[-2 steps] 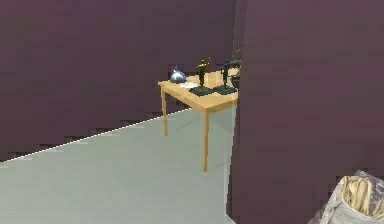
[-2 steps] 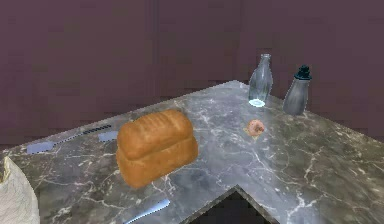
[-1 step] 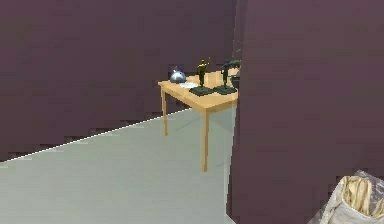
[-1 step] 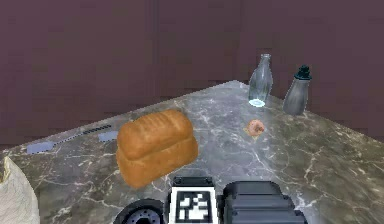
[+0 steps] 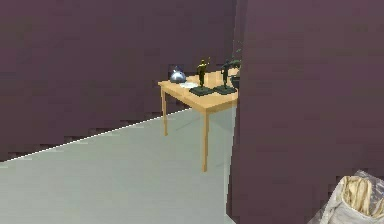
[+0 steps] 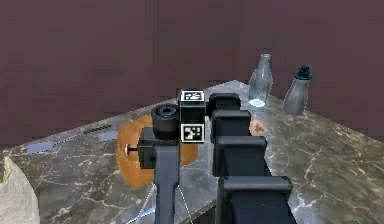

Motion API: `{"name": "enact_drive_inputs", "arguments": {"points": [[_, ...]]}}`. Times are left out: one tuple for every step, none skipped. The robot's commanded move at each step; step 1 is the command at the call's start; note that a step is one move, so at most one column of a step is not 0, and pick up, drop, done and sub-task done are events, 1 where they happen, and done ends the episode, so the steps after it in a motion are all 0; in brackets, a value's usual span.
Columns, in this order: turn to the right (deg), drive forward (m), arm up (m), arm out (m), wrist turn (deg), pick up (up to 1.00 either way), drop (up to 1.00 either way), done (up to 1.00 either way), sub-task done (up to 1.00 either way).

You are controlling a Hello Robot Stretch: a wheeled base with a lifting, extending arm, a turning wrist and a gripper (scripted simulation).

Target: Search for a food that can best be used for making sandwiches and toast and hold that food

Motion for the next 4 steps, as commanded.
{"name": "enact_drive_inputs", "arguments": {"points": [[0.0,0.0,0.0,0.0,45.0,0.0,0.0,0.0,0.0],[0.0,0.0,0.0,0.0,45.0,0.0,0.0,0.0,0.0],[0.0,0.0,0.0,0.0,45.0,0.0,0.0,0.0,0.0],[0.0,0.0,0.0,0.0,0.0,1.0,0.0,0.0,0.0]]}}
